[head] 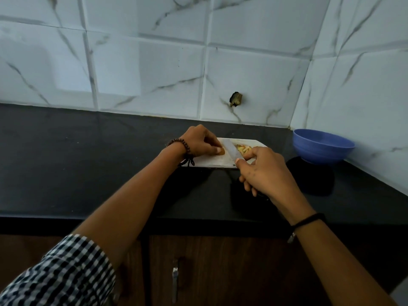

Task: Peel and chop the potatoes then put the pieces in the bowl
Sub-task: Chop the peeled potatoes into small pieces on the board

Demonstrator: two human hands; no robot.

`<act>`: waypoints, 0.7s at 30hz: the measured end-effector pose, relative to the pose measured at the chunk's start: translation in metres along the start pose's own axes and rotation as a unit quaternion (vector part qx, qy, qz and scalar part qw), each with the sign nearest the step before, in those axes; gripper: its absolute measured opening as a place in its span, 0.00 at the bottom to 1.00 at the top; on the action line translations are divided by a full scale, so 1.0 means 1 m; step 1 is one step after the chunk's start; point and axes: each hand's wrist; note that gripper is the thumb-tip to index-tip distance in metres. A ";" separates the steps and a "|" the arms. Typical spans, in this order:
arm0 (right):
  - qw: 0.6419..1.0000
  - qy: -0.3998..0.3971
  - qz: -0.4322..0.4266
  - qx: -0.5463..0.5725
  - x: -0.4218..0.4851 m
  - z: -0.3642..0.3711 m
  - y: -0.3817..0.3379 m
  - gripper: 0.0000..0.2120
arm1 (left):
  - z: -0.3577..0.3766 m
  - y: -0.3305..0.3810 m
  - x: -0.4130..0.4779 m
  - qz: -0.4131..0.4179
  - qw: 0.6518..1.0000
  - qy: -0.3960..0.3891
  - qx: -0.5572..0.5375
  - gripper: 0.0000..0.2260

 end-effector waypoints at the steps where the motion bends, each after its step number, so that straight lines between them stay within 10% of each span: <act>1: 1.000 -0.003 0.002 0.005 0.001 0.001 0.000 0.07 | 0.001 0.001 0.001 -0.009 1.000 0.005 -0.010 0.11; 21: 0.997 -0.028 0.037 0.059 0.020 0.008 -0.005 0.07 | 0.008 0.007 0.008 -0.130 0.978 0.036 -0.158 0.07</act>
Point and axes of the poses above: each hand's wrist, its own x-axis towards the middle knuckle, its own z-axis out of the palm, y = z × x, and after that the axes turned 5 degrees about z, right-handed
